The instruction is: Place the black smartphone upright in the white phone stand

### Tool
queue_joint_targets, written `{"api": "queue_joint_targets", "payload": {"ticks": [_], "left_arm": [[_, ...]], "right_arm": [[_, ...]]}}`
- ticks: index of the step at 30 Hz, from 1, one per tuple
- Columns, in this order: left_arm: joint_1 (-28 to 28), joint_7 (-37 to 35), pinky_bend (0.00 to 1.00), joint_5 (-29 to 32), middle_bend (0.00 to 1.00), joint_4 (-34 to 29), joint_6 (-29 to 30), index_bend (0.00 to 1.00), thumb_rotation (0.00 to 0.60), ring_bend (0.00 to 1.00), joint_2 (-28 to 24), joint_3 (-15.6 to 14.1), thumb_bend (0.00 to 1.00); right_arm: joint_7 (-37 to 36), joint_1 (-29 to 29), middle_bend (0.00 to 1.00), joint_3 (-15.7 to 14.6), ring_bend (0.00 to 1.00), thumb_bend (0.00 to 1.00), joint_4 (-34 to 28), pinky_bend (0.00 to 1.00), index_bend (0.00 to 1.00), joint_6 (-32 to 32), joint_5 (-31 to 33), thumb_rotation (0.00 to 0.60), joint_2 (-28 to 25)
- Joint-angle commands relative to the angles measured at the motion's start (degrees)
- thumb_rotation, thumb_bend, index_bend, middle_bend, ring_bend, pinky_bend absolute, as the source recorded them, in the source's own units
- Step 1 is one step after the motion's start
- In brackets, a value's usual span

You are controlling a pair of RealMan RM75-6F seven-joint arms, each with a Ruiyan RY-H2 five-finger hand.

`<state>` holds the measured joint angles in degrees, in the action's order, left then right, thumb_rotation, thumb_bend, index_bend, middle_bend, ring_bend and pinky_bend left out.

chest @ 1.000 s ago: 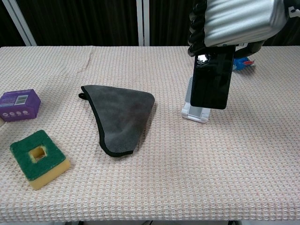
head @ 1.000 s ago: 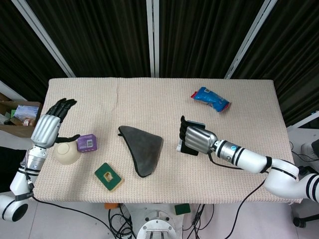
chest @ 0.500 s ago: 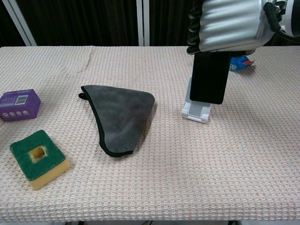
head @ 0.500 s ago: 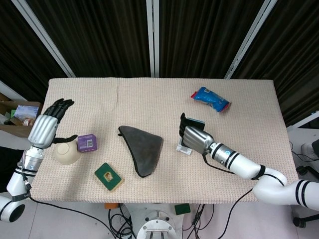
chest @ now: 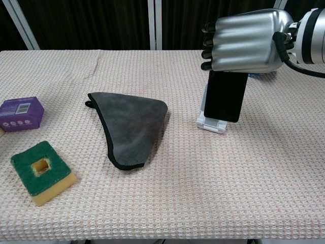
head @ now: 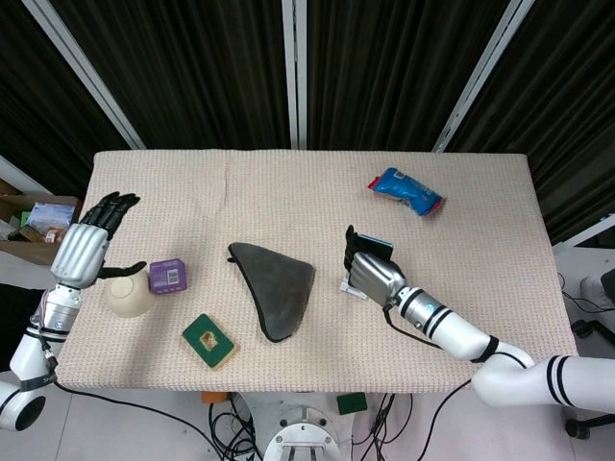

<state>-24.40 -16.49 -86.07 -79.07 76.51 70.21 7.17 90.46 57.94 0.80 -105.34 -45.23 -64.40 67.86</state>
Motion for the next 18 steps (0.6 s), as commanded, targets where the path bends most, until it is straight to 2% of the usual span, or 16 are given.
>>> {"api": "queue_joint_targets", "payload": {"ticks": [1,8,18], "left_arm": [[0.1,0.16,0.19,-0.03,0.09,0.1,0.16,0.11,0.592,0.06,0.14,-0.03,0.07],[0.38,2.78,0.18,0.27,0.09,1.02,0.77,0.11,0.59,0.06,0.7,0.15,0.07],[0.6,2.79,0.18,0.33,0.09,1.25,0.79,0.11,0.594,0.06,0.72,0.12,0.07]], "right_arm": [[0.11,0.57,0.56,-0.91,0.47,0.62,0.05,0.17,0.77,-0.68,0.0,0.6,0.56],[-0.01,1.08,0.54,-2.64,0.47,0.62,0.76,0.16,0.77,-3.26,-0.52,0.6,1.84],[-0.27,1.5,0.53,-4.55,0.47,0.62,1.7,0.16,0.77,-5.8,-1.33,0.6,3.58]]}}
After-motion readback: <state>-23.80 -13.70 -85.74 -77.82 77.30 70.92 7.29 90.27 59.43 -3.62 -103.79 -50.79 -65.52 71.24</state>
